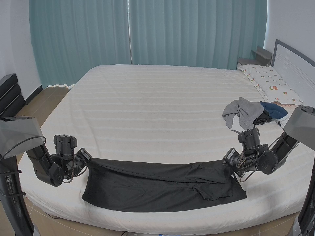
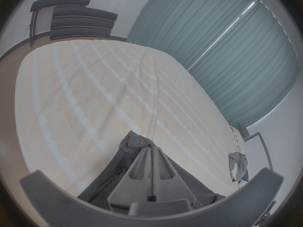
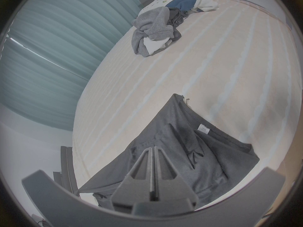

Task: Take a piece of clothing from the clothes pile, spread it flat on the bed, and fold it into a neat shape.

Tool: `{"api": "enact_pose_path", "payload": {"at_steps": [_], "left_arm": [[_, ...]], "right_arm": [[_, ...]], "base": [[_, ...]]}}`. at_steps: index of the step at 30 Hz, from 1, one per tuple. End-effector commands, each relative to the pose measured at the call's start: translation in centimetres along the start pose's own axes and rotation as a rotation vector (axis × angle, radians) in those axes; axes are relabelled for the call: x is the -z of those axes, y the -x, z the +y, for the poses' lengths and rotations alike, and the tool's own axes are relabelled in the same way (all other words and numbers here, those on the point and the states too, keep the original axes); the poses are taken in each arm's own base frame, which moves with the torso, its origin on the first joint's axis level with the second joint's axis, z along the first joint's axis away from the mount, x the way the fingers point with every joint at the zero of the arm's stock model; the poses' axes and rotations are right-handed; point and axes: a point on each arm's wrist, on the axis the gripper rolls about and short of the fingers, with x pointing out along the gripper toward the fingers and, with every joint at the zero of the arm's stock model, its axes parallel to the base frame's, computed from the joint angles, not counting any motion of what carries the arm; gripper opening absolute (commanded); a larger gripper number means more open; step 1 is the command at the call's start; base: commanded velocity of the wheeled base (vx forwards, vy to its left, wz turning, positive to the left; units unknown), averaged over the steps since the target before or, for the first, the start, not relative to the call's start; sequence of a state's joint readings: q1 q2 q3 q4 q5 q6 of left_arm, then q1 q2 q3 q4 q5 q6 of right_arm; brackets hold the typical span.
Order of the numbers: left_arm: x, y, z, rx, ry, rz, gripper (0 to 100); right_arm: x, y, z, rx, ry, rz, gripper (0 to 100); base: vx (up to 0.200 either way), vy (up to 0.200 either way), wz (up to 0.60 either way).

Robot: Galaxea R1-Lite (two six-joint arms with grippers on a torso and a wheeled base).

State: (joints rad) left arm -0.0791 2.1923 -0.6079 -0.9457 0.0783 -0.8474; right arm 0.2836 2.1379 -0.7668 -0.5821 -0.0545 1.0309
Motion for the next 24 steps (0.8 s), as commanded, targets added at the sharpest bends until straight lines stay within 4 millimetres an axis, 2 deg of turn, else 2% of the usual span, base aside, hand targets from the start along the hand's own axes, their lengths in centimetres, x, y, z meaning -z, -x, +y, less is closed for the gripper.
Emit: {"api": "enact_pose_path", "payload": {"at_steps": [1, 6, 7, 11, 24], "left_arm": [[0.1, 0.0, 0.1, -0.005, -0.002, 0.003, 0], [0.7, 0.2, 0.6, -0.022, -0.002, 0.023, 0], [0.7, 0.2, 0.6, -0.021, -0.003, 0.024, 0], [0.9, 0.2, 0.8, -0.024, -0.001, 0.029, 0], [1.2, 0.2, 1.0, -0.031, -0.004, 0.042, 0]], "right_arm": [[0.4, 0.8, -0.4, 0.009, 0.013, 0.022, 0], [1.5, 1.0, -1.1, 0.034, 0.032, 0.054, 0], [1.6, 1.1, -1.1, 0.036, 0.034, 0.056, 100], [2.9, 0.8, -1.4, 0.061, 0.055, 0.084, 100], [3.6, -1.0, -2.2, 0.099, 0.058, 0.106, 100]], "base": [[0.000, 0.000, 0.00], [0.000, 0.000, 0.00], [0.000, 0.000, 0.00], [0.000, 0.000, 0.00], [0.000, 0.000, 0.00]]}}
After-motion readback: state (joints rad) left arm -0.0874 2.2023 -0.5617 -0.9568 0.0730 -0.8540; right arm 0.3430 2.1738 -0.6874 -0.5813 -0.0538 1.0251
